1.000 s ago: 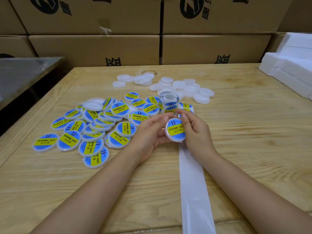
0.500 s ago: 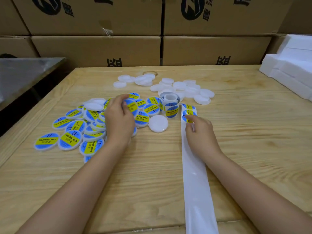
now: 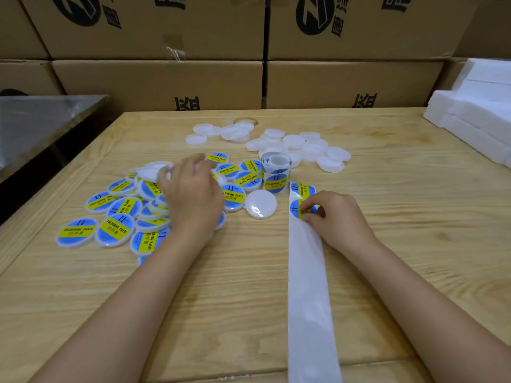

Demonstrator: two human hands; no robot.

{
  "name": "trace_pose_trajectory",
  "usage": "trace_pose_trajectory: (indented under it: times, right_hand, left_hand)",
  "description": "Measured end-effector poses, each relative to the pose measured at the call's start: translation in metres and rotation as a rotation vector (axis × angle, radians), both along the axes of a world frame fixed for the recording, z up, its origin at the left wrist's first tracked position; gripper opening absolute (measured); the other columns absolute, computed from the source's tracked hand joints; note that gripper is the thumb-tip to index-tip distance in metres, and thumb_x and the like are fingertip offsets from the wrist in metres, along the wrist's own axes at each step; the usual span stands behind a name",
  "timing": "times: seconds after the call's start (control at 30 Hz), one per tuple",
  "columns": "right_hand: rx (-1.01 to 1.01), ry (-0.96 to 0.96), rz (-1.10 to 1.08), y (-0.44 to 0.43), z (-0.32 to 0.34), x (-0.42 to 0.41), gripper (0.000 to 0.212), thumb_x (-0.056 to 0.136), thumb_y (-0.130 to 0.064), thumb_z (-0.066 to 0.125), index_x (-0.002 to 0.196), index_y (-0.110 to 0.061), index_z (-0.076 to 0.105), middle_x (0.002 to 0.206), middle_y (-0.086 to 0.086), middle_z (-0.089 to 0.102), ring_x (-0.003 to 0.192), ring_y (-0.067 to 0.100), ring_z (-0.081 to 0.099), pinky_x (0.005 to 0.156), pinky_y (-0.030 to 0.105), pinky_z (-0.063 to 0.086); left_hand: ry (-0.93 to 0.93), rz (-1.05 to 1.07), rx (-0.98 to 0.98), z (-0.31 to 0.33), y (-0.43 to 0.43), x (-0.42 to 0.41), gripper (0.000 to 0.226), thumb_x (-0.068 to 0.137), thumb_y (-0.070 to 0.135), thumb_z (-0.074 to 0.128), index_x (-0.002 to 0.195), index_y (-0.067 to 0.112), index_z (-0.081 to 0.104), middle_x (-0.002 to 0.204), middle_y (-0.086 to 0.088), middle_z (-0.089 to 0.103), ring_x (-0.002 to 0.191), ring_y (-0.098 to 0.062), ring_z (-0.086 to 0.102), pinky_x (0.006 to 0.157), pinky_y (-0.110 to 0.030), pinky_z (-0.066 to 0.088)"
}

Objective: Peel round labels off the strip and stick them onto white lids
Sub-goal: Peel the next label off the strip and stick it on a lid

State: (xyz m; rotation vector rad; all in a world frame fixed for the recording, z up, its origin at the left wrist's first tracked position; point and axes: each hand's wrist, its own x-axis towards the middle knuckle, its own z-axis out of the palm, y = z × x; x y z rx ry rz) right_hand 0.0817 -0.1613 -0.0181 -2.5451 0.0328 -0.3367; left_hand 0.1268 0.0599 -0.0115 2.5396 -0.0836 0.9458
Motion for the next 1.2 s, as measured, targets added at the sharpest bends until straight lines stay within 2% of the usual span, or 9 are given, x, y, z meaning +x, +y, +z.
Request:
trace_pose_trajectory:
  times: [0.1,0.17,0.3,0.37,0.47,0.57,0.63,0.73,1.2]
  right_hand:
    - [-0.073,0.017,0.052,-0.003,0.0,0.004,0.039,0.08,-0.021,0.071,0.118,-0.018,0.063,0.115,0.0,0.064,0.1,0.02,0.052,0.084,0.024,0.035]
    - [-0.138,0.043,0.114,-0.007,0.002,0.006,0.05,0.081,-0.025,0.071,0.127,-0.013,0.057,0.132,0.003,0.055,0.121,0.024,0.046,0.099,0.025,0.03]
    - [-0.185,0.109,0.26,-0.013,0.006,0.005,0.039,0.084,-0.025,0.068,0.119,-0.007,0.064,0.131,0.007,0.056,0.123,0.02,0.049,0.097,0.02,0.031]
    - [-0.166,0.118,0.289,-0.014,0.008,0.003,0.034,0.084,-0.025,0.067,0.115,-0.01,0.066,0.129,0.002,0.056,0.119,0.016,0.051,0.094,0.019,0.033]
    - [-0.145,0.092,0.288,-0.01,0.008,0.001,0.032,0.082,-0.023,0.07,0.11,-0.009,0.067,0.116,0.005,0.062,0.107,0.021,0.056,0.09,0.027,0.04]
    - [-0.156,0.066,0.321,-0.006,0.009,0.0,0.039,0.08,-0.02,0.071,0.118,-0.012,0.063,0.11,0.006,0.063,0.101,0.021,0.055,0.081,0.024,0.037]
    - [-0.156,0.065,0.343,-0.005,0.009,0.001,0.038,0.081,-0.019,0.071,0.118,-0.01,0.063,0.115,0.007,0.061,0.105,0.021,0.054,0.086,0.023,0.037]
    - [-0.151,0.072,0.318,-0.004,0.009,0.0,0.034,0.081,-0.02,0.071,0.113,-0.011,0.066,0.115,0.005,0.06,0.105,0.023,0.054,0.093,0.03,0.039]
    - [-0.179,0.089,0.185,0.009,0.012,-0.005,0.018,0.079,-0.018,0.065,0.086,-0.021,0.049,0.092,-0.002,0.059,0.092,0.02,0.053,0.072,0.03,0.039]
  left_hand:
    - [-0.077,-0.28,0.102,0.002,-0.027,-0.016,0.024,0.075,0.001,0.054,0.09,0.008,0.071,0.085,-0.007,0.072,0.081,-0.026,0.067,0.101,-0.045,0.028]
    - [-0.05,-0.391,0.166,-0.002,-0.045,-0.029,0.021,0.074,0.006,0.057,0.088,0.01,0.072,0.08,-0.004,0.072,0.079,-0.024,0.068,0.101,-0.039,0.022]
    - [0.067,-0.512,0.345,-0.015,-0.063,-0.044,0.031,0.086,0.02,0.05,0.113,0.013,0.064,0.109,-0.001,0.068,0.115,-0.019,0.057,0.114,-0.041,-0.002]
    - [0.14,-0.527,0.462,-0.02,-0.061,-0.043,0.045,0.095,0.026,0.039,0.138,0.014,0.043,0.132,0.002,0.056,0.137,-0.014,0.033,0.108,-0.045,-0.024]
    - [0.18,-0.529,0.517,-0.024,-0.06,-0.04,0.056,0.097,0.04,0.034,0.147,0.016,0.026,0.141,0.002,0.048,0.143,-0.009,0.018,0.101,-0.044,-0.036]
    - [0.208,-0.542,0.502,-0.024,-0.061,-0.039,0.06,0.095,0.044,0.035,0.147,0.016,0.023,0.146,0.002,0.041,0.142,-0.006,0.019,0.102,-0.042,-0.035]
    - [0.229,-0.547,0.465,-0.026,-0.06,-0.037,0.062,0.094,0.045,0.037,0.147,0.016,0.02,0.147,0.005,0.038,0.14,-0.004,0.022,0.105,-0.041,-0.033]
    - [0.243,-0.567,0.394,-0.025,-0.06,-0.036,0.064,0.093,0.045,0.042,0.146,0.017,0.02,0.144,0.009,0.04,0.137,-0.002,0.027,0.107,-0.04,-0.03]
    - [0.205,-0.671,0.275,-0.024,-0.056,-0.035,0.064,0.086,0.039,0.056,0.142,0.018,0.033,0.119,0.005,0.057,0.122,-0.01,0.046,0.112,-0.038,-0.023]
